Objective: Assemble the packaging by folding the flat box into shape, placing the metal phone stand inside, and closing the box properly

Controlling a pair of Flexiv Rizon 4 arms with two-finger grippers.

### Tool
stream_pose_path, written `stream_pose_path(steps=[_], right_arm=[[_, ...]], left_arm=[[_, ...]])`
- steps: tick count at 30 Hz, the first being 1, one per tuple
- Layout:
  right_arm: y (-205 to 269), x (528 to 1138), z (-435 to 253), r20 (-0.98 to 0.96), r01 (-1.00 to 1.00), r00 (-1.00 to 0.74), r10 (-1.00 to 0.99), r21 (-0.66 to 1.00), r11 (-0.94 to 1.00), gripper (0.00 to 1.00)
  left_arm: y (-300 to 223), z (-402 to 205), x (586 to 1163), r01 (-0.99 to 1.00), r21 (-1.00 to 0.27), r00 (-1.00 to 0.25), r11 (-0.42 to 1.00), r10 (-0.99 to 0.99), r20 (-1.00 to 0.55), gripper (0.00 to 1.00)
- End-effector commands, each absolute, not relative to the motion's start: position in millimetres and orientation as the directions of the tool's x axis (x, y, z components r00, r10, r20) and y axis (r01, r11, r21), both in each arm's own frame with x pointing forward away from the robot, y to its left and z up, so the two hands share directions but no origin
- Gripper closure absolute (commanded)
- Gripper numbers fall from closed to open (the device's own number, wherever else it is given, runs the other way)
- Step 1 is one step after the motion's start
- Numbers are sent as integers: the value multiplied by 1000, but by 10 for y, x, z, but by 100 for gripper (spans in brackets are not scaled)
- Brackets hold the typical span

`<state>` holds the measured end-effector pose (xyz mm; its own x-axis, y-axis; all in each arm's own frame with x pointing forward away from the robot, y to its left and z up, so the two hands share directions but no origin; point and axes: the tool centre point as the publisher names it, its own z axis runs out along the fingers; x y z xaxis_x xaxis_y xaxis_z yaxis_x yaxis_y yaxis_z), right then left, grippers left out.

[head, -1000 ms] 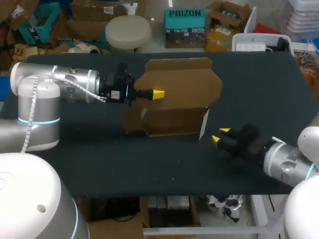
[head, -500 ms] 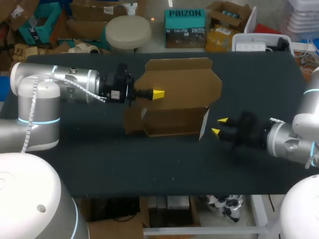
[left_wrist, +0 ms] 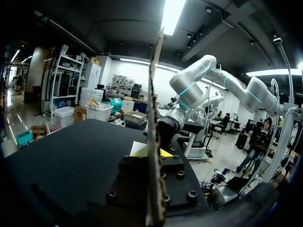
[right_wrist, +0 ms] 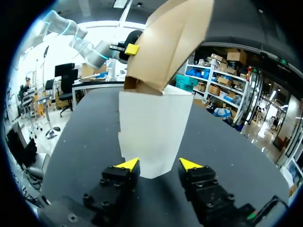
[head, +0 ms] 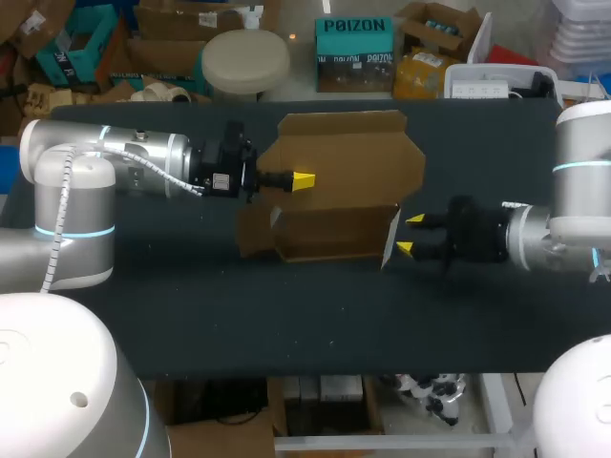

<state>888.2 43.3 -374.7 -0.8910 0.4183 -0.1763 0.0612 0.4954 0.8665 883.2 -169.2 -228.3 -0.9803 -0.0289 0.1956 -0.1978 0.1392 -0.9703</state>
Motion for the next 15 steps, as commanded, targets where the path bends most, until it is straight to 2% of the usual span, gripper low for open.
stream_pose_path(steps=[1, 2, 3, 10, 15], right_arm=[[492, 8941, -3729, -117, 59, -947, 298, 852, 520, 43], [499, 8941, -3722, -121, 52, -949, 289, 848, 527, 39], [506, 8938, -3715, -124, 49, -950, 287, 847, 529, 22], [579, 8957, -3683, -151, 24, -952, 267, 832, 555, 19], [623, 8972, -3703, -153, 23, -951, 269, 831, 555, 22]], left_arm=[[-1682, -2318, 8834, -198, -970, -980, 141, -26, 197, 100], [-1682, -2318, 8834, -198, -970, -980, 141, -26, 197, 100], [-1682, -2318, 8834, -198, -970, -980, 141, -26, 197, 100], [-1682, -2318, 8834, -198, -970, -980, 141, -26, 197, 100], [-1682, -2318, 8834, -198, -970, -980, 141, -26, 197, 100]])
